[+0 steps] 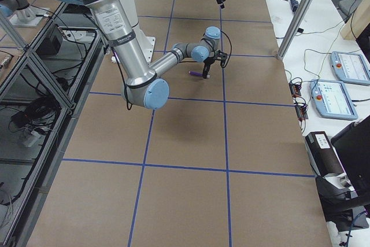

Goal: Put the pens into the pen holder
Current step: 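Withdraw the left gripper while the right lowers onto the purple marker, then close the right gripper on the purple marker's cap end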

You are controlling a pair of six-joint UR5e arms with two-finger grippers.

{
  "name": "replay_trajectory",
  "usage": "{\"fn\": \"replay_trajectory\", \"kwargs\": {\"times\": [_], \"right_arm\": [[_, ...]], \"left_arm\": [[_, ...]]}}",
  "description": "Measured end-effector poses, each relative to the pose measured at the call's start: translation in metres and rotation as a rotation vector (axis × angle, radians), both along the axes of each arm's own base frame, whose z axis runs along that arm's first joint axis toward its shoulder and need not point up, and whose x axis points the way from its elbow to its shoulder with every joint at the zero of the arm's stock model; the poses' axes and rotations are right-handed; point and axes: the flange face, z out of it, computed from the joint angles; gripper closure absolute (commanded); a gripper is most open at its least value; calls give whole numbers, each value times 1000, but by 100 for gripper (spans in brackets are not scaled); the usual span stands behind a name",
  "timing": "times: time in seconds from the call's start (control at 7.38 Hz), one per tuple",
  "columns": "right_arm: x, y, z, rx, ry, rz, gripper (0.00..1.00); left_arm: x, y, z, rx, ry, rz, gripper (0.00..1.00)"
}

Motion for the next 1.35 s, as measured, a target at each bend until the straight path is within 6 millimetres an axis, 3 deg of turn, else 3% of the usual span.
{"fn": "replay_trajectory", "kwargs": {"times": [0.41,0.68,1.35], "right_arm": [[-9,9,2,1,4,-16,49],[-9,10,0,2,2,-17,64],[-5,12,2,4,1,-16,59]], "left_arm": [[-7,-7,1,10,-8,-7,0],[-8,-8,2,11,-11,-8,0],[-8,-9,2,11,-12,-9,0]]}}
